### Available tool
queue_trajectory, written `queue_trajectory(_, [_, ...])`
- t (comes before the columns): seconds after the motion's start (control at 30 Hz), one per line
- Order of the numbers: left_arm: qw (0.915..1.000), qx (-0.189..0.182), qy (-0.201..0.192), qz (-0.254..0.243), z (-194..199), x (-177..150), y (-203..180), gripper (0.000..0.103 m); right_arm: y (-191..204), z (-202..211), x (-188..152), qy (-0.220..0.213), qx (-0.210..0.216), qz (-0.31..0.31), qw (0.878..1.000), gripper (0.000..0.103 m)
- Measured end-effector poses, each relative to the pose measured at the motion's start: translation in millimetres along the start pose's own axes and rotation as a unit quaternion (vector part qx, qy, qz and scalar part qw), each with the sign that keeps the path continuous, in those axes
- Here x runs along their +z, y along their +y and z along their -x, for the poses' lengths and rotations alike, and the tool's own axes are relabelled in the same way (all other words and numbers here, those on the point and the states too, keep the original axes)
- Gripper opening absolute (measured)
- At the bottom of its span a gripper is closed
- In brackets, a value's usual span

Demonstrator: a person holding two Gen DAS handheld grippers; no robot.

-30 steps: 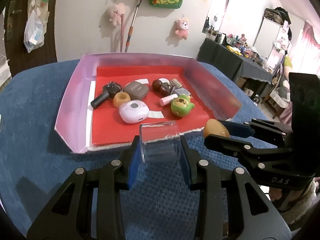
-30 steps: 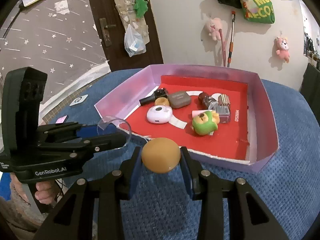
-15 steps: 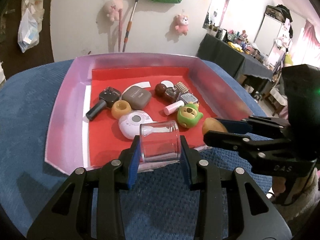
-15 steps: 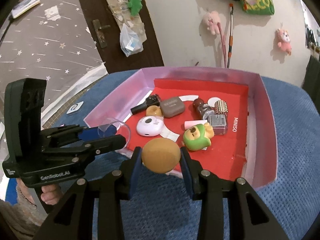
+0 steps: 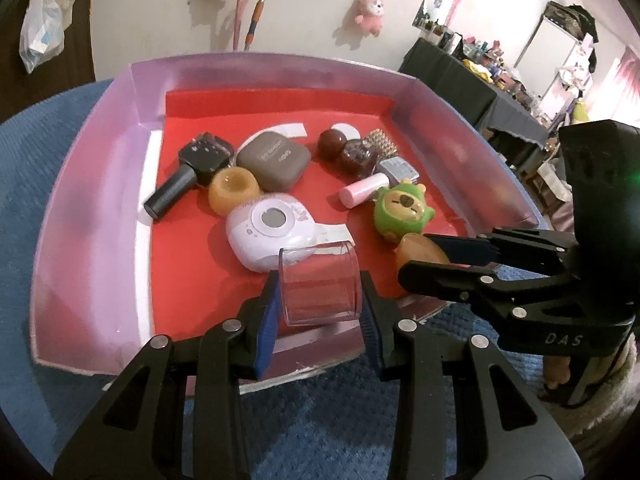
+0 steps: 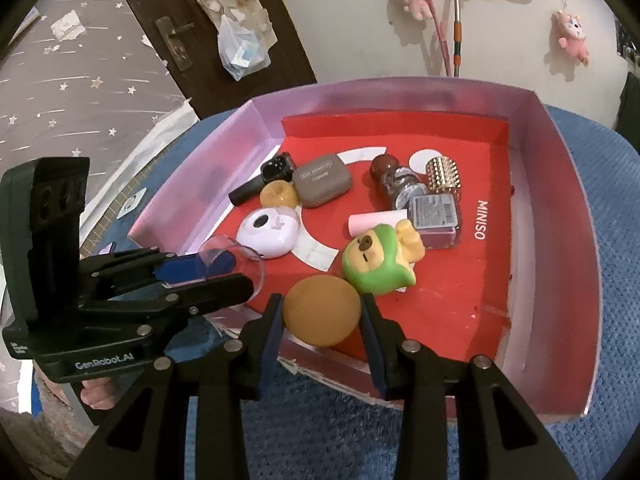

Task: Organize rigid objects
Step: 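Lower the puff beside the frog toy and the cup beside the My Melody case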

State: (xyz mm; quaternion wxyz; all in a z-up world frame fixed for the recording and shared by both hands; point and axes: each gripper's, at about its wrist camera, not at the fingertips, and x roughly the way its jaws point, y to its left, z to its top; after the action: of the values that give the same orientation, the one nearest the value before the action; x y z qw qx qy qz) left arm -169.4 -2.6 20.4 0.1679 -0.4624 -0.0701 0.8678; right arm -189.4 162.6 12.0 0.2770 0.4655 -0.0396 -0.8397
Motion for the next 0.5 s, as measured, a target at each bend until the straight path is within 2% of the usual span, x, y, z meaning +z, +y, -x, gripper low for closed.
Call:
queue_trajectory(0.1, [1.0000,-0.001,0.002,0.000,-2.7,-0.2,-0.6,0.034,-3.5,-6.6,0.2,0.008,0.000,-0.003,1.000,0.040])
queue_trajectory(0.2, [0.9999,0.015,-0.002,-0.007,-3.6,0.4,-2.9,0.034,-6.8,-10.7,-0.7,0.013,0.008,-0.009,1.000,0.040])
queue_trajectory(0.4, [0.9997,0.022,-0.004,-0.005,-6.6,0.7,-1.4,0.034,-5.0,-9.3,-0.3,0.003,-0.012,0.001,1.000,0.040])
queue_trajectory(0.5, [0.9992,0.038,-0.008,-0.008,-6.8,-0.9,-1.8,0.034,-4.0,-9.3,0.0,-0.004,-0.027,0.007,1.000,0.040])
